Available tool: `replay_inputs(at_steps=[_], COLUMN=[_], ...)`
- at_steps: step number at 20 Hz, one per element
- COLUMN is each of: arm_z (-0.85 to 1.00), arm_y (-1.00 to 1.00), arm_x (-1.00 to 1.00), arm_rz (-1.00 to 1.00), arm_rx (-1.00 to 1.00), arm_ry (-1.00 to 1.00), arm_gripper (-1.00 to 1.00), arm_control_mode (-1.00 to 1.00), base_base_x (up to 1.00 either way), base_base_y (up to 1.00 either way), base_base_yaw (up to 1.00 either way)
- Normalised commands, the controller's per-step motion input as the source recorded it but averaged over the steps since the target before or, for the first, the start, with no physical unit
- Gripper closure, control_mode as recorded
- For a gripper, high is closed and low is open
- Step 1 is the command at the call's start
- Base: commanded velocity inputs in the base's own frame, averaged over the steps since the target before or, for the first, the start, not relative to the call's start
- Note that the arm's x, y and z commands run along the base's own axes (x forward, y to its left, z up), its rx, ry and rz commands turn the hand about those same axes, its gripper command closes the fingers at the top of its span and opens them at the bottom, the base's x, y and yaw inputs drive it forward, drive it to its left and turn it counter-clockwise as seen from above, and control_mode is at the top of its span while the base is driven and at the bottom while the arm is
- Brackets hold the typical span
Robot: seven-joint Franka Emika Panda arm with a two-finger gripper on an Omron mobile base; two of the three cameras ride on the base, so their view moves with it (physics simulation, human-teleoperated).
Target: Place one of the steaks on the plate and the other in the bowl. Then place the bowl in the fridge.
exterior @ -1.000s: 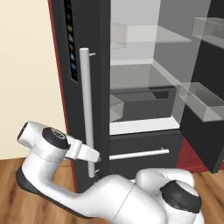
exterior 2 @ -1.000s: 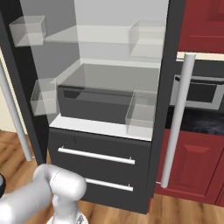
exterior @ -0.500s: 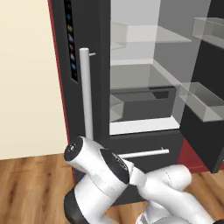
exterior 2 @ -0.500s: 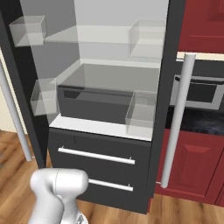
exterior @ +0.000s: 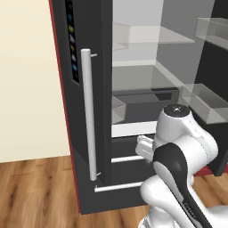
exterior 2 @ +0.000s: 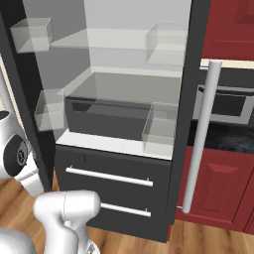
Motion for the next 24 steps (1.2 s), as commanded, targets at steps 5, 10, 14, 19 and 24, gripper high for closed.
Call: replay_inputs(at_steps=[5,10,14,19,24], arm_z=[-0.15,-0.07,-0.18,-0.31,-0.53], arm_y=[-0.41,-0.16,0.00,0.01,0.13], arm_x=[0.93,0.96,0.86,0.76,0.63], arm_rz=[0.18,0.20,0.23,0.20,0.10], arm_rx=[0.48,0.38,0.16,0.11,0.12], arm_ry=[0.01,-0.02,0.00,0.00,0.00], arm_gripper=[-1.00,-1.00,-1.00,-1.00,-1.00], arm_control_mode=[-1.00,-1.00,-1.00,-1.00,-1.00], base_base_x=[0.00,0.00,0.00,0.00,0.00], base_base_y=[0.00,0.00,0.00,0.00,0.00], base_base_yaw=[0.00,0.00,0.00,0.00,0.00])
